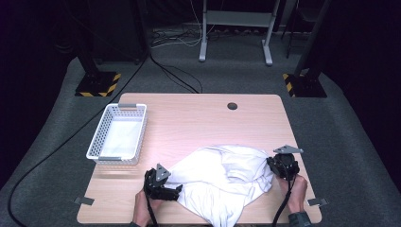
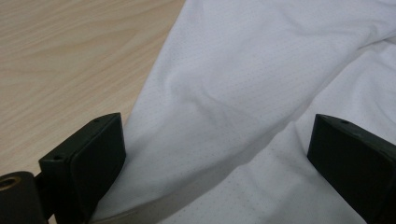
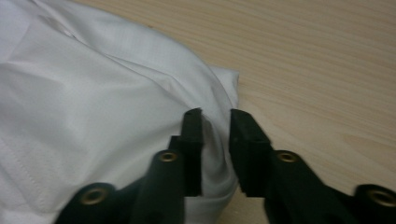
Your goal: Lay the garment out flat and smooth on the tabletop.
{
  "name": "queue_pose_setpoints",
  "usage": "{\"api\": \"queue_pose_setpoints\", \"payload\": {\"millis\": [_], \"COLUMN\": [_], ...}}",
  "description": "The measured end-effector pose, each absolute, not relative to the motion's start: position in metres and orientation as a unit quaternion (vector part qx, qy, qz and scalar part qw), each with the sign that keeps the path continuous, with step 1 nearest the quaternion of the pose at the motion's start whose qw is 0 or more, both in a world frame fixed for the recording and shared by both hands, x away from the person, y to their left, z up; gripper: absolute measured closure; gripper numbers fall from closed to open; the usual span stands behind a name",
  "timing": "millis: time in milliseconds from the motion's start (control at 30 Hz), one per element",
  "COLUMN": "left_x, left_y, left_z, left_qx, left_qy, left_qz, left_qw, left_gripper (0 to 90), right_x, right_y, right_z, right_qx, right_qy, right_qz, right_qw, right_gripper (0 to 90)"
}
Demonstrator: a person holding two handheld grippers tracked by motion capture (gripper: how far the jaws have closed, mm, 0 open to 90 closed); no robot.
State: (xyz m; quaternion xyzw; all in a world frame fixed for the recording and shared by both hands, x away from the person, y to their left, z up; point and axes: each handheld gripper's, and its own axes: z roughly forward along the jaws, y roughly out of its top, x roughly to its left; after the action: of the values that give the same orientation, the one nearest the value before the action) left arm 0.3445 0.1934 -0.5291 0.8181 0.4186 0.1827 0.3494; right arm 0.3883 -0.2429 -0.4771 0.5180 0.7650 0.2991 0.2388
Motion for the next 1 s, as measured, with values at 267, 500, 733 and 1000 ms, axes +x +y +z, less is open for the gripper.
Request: {"api": "queue_pose_setpoints", "payload": {"millis": [267,500,733,1000], "left_x": [0.345,0.348,0.348,0.348], "left_y": [0.161,0.154,0.154,0.154], "left_z": [-0.517,-0.529,-0.529,-0.529], "left_qx": [0.814,0.827,0.828,0.828], "left_qy": [0.404,0.400,0.398,0.398], "left_qz": [0.188,0.178,0.175,0.176], "left_qw": [0.372,0.355,0.354,0.354], "left_gripper": [2.2,4.1,4.0,4.0], "right_x": [0.372,0.373,0.394,0.437], "right_y": [-0.198,-0.189,-0.202,-0.216], "right_z": [-0.482,-0.503,-0.491,-0.466], "right_qx": [0.478,0.466,0.474,0.496], "right_qy": [0.796,0.807,0.799,0.773], "right_qz": [0.326,0.309,0.303,0.307], "right_qw": [0.177,0.187,0.213,0.250], "right_gripper": [36.0,71.9,84.4,83.5]}}
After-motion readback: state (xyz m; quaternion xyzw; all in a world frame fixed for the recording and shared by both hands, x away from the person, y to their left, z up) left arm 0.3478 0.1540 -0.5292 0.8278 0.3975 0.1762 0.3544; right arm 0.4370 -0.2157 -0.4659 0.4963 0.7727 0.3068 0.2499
